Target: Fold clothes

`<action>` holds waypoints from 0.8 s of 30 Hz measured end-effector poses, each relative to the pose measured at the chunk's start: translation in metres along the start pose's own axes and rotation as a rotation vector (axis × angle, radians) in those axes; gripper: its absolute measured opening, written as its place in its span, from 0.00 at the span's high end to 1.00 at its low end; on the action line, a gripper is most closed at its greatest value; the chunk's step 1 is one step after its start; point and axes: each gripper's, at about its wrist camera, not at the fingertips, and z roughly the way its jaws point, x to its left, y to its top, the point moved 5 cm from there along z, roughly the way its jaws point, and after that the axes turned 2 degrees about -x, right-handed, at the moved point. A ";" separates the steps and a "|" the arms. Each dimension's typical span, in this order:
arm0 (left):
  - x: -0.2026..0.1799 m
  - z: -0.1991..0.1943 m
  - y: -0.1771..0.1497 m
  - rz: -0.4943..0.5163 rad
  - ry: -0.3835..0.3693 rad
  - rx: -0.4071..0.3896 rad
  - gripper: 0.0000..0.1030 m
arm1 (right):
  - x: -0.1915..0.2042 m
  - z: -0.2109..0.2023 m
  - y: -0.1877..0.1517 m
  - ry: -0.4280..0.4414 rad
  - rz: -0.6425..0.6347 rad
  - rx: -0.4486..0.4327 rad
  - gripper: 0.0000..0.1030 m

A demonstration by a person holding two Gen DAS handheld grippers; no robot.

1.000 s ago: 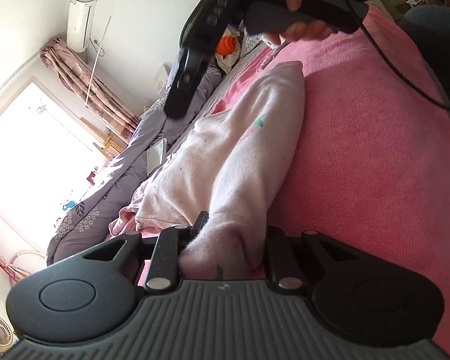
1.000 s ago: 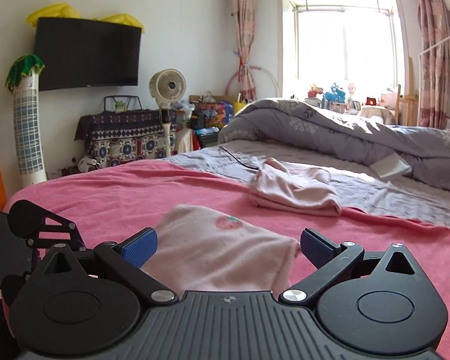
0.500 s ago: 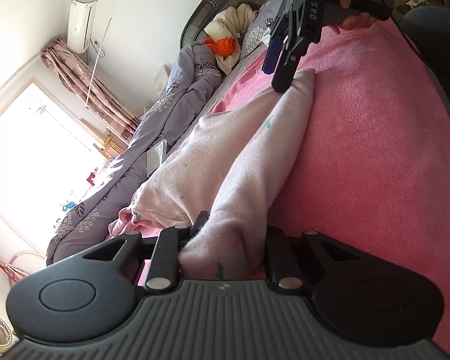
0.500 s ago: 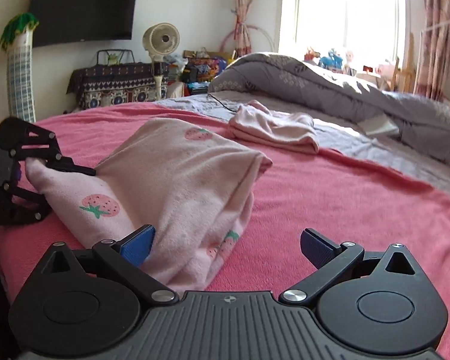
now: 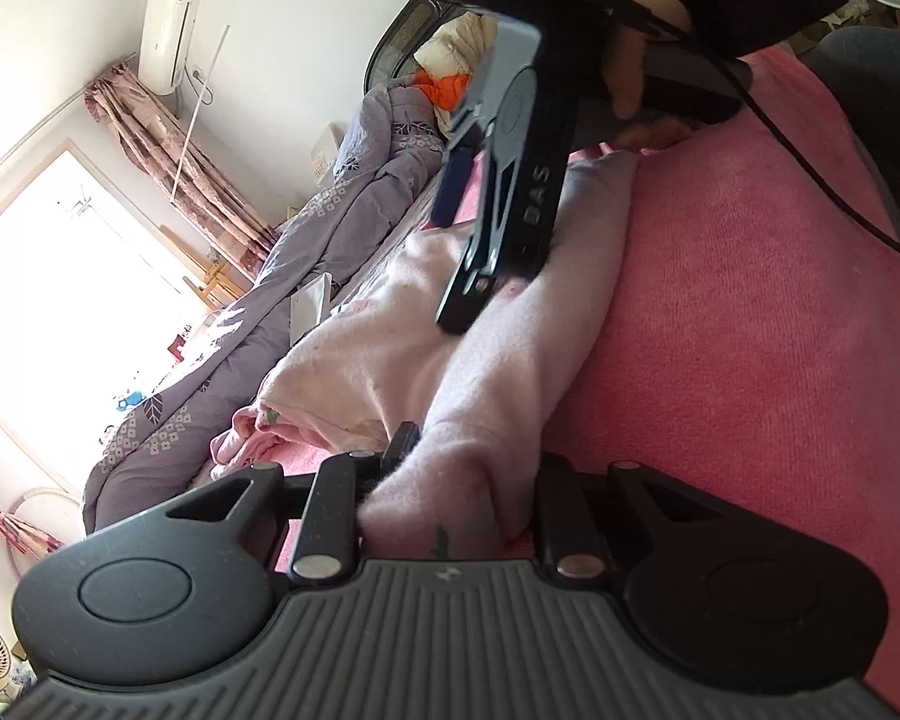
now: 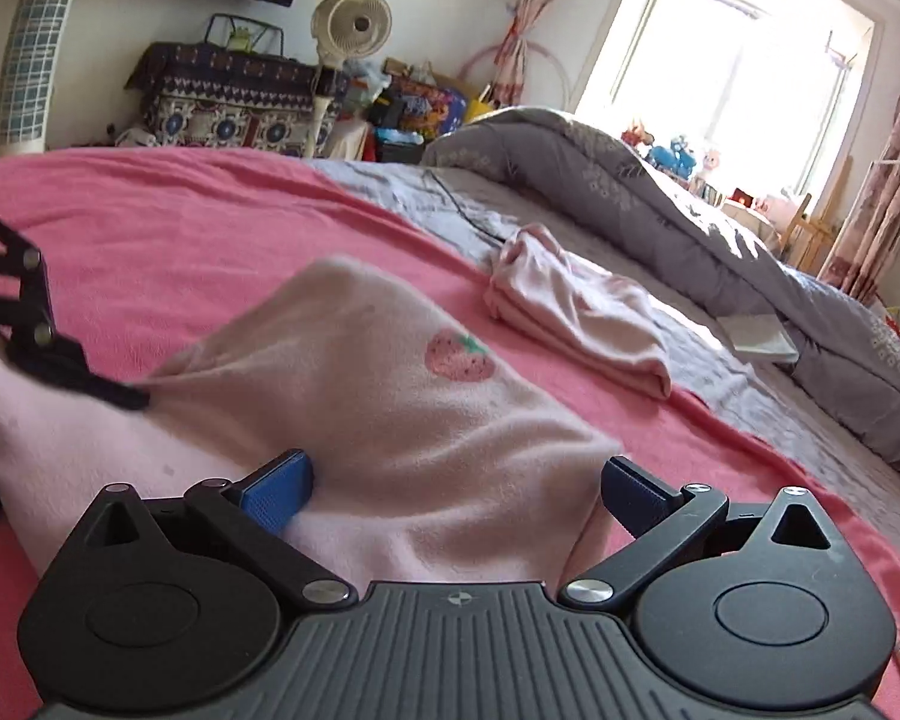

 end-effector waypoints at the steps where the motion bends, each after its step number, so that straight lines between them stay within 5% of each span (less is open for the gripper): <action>1: 0.000 -0.001 0.000 0.000 0.000 -0.001 0.78 | -0.009 -0.004 -0.010 0.023 0.060 -0.004 0.00; 8: -0.003 -0.007 -0.001 -0.005 0.000 -0.003 0.78 | -0.074 -0.053 -0.057 0.137 0.353 0.025 0.00; 12: -0.003 -0.013 -0.002 -0.012 -0.005 -0.002 0.78 | -0.071 -0.068 -0.024 0.002 0.282 -0.055 0.00; 17: -0.003 -0.015 -0.003 -0.017 -0.005 -0.002 0.76 | -0.029 -0.059 0.047 0.134 0.177 -0.204 0.00; 20: -0.001 -0.015 -0.003 -0.035 -0.005 0.000 0.71 | -0.001 -0.022 0.056 0.123 0.083 -0.139 0.00; 22: 0.003 -0.015 -0.004 -0.061 0.000 0.007 0.63 | 0.010 0.012 0.035 0.062 0.045 -0.004 0.00; 24: 0.008 -0.013 -0.005 -0.094 -0.006 0.016 0.59 | 0.004 0.026 0.009 0.088 0.130 0.027 0.00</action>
